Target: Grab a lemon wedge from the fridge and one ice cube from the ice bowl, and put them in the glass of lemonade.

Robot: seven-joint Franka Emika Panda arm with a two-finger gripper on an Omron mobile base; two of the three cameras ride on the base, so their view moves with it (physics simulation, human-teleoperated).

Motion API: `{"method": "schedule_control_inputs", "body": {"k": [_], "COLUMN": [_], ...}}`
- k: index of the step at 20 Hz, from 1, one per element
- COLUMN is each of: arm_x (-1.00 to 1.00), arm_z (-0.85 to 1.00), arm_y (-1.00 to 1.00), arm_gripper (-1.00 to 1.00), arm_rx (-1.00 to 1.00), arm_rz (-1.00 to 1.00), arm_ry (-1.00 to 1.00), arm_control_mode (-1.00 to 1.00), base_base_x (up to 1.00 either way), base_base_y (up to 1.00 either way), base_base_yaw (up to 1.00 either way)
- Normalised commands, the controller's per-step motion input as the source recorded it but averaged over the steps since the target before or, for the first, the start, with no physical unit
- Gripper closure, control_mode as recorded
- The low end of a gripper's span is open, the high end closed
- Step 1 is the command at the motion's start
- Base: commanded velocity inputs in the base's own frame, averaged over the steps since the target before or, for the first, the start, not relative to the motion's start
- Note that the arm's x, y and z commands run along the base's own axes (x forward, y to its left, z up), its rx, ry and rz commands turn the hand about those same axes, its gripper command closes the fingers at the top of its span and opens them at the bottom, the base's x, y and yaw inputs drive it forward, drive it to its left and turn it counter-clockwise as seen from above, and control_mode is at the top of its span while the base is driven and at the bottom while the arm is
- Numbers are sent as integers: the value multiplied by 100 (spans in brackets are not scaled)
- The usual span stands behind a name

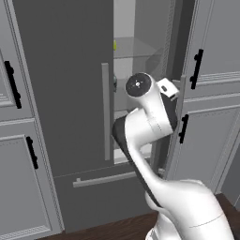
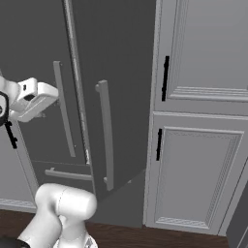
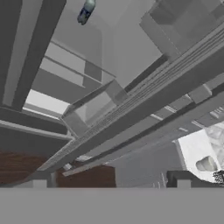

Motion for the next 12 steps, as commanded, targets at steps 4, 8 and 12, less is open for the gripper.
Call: {"method": "schedule_control_inputs", "body": {"k": [4, 8, 12], "arm_x": [87, 63, 20], "arm_z": [-8, -18, -37], "arm_y": [4, -12, 0], "arm_gripper": [-100, -100, -100], "arm_rx": [-25, -20, -20], "arm_rz": [7, 24, 6], "arm_ry": [2, 1, 3], "arm_control_mode": [-100, -100, -100], "base_base_x": [0, 0, 0], "base_base_y": [0, 0, 0], "base_base_yaw": [0, 0, 0]}}
